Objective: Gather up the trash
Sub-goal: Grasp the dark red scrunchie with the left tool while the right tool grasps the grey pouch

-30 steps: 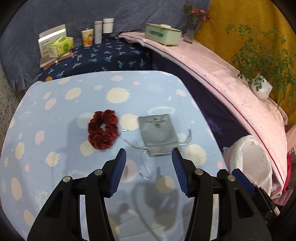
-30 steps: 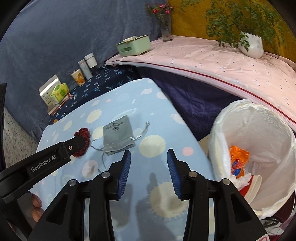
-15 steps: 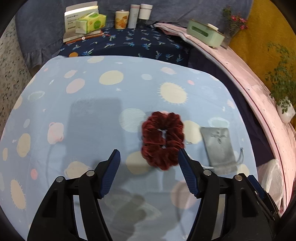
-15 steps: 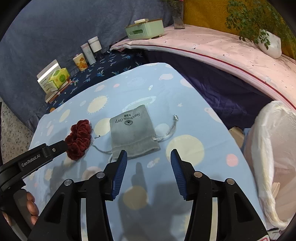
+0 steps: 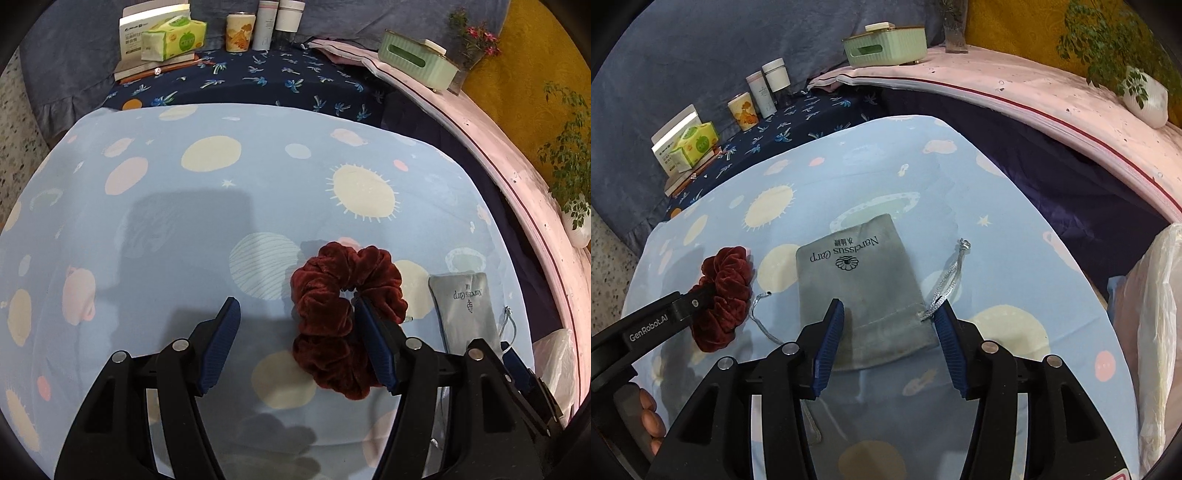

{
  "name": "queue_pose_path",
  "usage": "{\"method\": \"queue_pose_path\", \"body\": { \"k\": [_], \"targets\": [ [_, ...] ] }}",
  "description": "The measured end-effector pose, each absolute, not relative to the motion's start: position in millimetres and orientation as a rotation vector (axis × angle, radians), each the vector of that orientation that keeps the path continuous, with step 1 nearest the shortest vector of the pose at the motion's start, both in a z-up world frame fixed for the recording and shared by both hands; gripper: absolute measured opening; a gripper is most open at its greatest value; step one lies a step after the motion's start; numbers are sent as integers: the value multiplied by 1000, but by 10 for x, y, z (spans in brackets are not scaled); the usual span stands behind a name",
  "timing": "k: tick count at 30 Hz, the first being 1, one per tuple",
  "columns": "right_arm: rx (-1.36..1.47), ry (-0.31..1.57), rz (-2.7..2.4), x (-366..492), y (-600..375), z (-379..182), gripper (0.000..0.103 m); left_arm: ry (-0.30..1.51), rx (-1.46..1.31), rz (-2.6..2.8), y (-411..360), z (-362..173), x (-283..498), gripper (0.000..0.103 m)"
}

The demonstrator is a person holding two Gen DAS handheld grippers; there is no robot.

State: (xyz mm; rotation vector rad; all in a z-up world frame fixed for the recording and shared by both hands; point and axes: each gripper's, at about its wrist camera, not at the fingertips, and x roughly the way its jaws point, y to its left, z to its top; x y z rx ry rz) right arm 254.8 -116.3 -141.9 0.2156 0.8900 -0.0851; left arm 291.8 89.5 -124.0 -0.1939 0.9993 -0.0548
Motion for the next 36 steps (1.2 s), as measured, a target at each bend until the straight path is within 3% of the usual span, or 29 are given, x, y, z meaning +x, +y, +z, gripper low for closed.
{"method": "queue_pose_path", "body": {
  "k": [5,9,11,13,14,17,36],
  "targets": [
    [159,875,-105,2542,-1087,-1440,51,980,-161,-46,848,-1245,2919,57],
    [155,880,-97,2530,-1077,-1433,45,978,-137,-67,782,-1233,2894,39],
    [150,883,-87,2506,-1057,-1429,32,986,-134,-88,744,-1226,2873,24],
    [160,889,-66,2471,-1038,-1421,20,999,-141,-105,715,-1218,2848,18],
    [169,893,-46,2451,-1027,-1416,14,1003,-142,-110,700,-1209,2833,17],
    [173,909,-20,2377,-972,-1398,12,1010,-145,-125,665,-1158,2746,15],
    [210,792,-5,1526,-1146,-731,12,902,-99,-220,198,-397,1933,15]
  ]
}}
